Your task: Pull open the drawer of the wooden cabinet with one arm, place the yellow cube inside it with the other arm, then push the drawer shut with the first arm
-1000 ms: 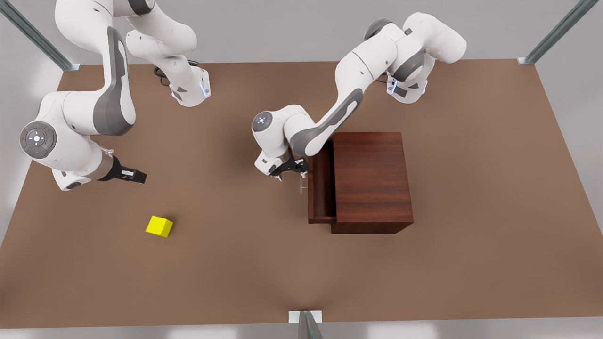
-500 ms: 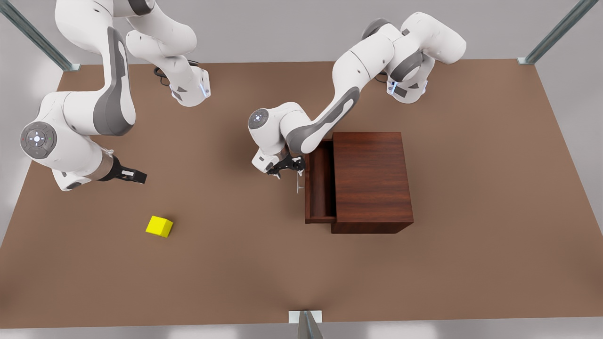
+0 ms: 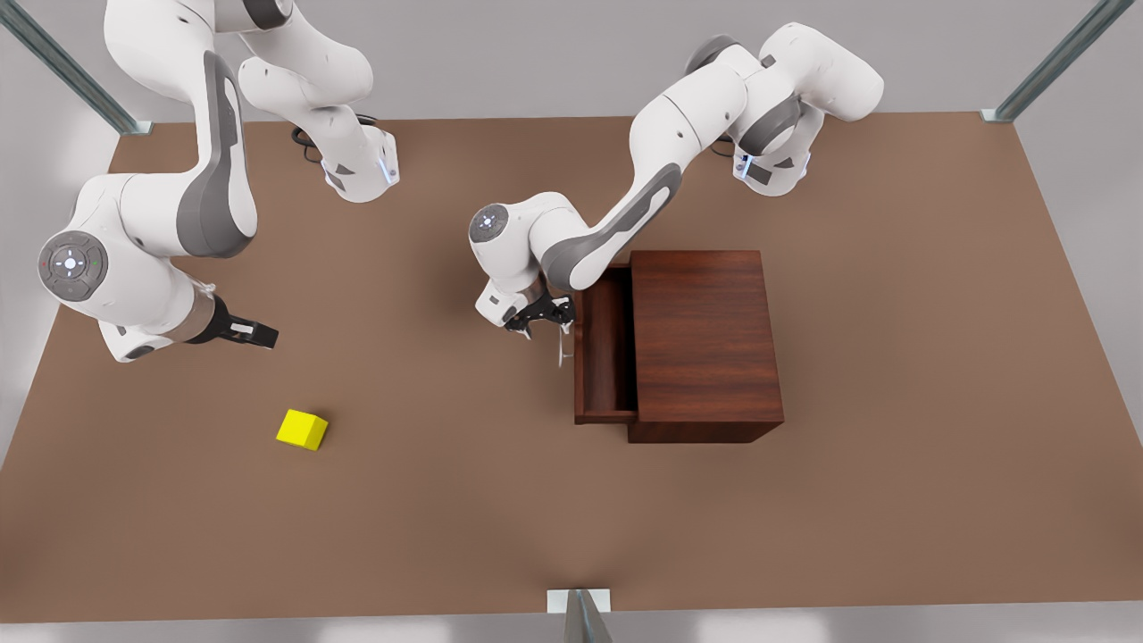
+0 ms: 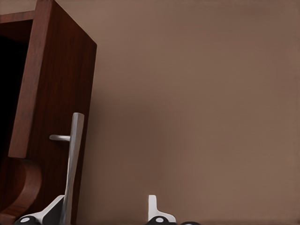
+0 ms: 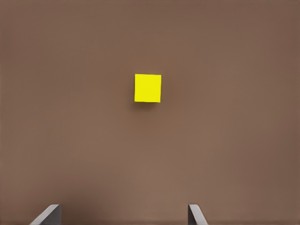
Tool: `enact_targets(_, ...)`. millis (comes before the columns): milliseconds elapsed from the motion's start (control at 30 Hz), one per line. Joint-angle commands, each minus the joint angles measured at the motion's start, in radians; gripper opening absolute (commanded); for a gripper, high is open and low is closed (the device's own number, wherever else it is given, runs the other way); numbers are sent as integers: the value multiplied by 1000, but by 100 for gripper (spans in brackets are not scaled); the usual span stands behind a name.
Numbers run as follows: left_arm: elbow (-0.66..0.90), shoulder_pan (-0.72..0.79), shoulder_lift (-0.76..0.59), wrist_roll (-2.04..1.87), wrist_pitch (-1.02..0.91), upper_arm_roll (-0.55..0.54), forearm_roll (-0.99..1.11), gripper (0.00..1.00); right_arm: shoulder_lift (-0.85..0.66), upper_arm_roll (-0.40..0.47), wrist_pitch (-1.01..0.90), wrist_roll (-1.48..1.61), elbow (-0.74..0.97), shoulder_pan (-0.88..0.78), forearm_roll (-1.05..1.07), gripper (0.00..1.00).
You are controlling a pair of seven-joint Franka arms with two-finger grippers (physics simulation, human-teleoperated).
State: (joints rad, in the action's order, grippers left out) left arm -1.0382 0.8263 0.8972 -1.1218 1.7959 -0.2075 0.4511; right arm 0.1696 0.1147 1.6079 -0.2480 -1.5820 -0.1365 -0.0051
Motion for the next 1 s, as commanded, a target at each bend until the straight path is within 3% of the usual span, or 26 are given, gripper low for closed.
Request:
enact_targets(0,0,2,-1,-9,7,-3,-3,100,-1,0,0,1,0,0,0,100)
enact_targets(467,29,8,-6,-9,-13,-4,0,100,-1,0,0,1,0,0,0,100)
enact_targets(567,29,44,-139,-4,-248,-61,-5,100,-1,0,0,1,0,0,0,100)
enact_targets(700,29,42,-299,2,-388,-113,-37,100,-1,-7,0,-4,2,-23,8,100)
enact_targets(767,27,-82,-376,261,-539,-116,-92,100,4,-10,10,-77,5,-98,4,100)
enact_targets(833,27,-344,-520,709,-671,-116,-147,100,51,-10,12,-192,30,-166,7,100)
enact_targets(933,27,-535,-532,793,-698,-115,-150,100,165,2,15,-264,122,-161,4,100)
enact_targets(967,17,-650,-511,1020,-699,-81,-259,100,168,0,27,-260,126,-95,4,100)
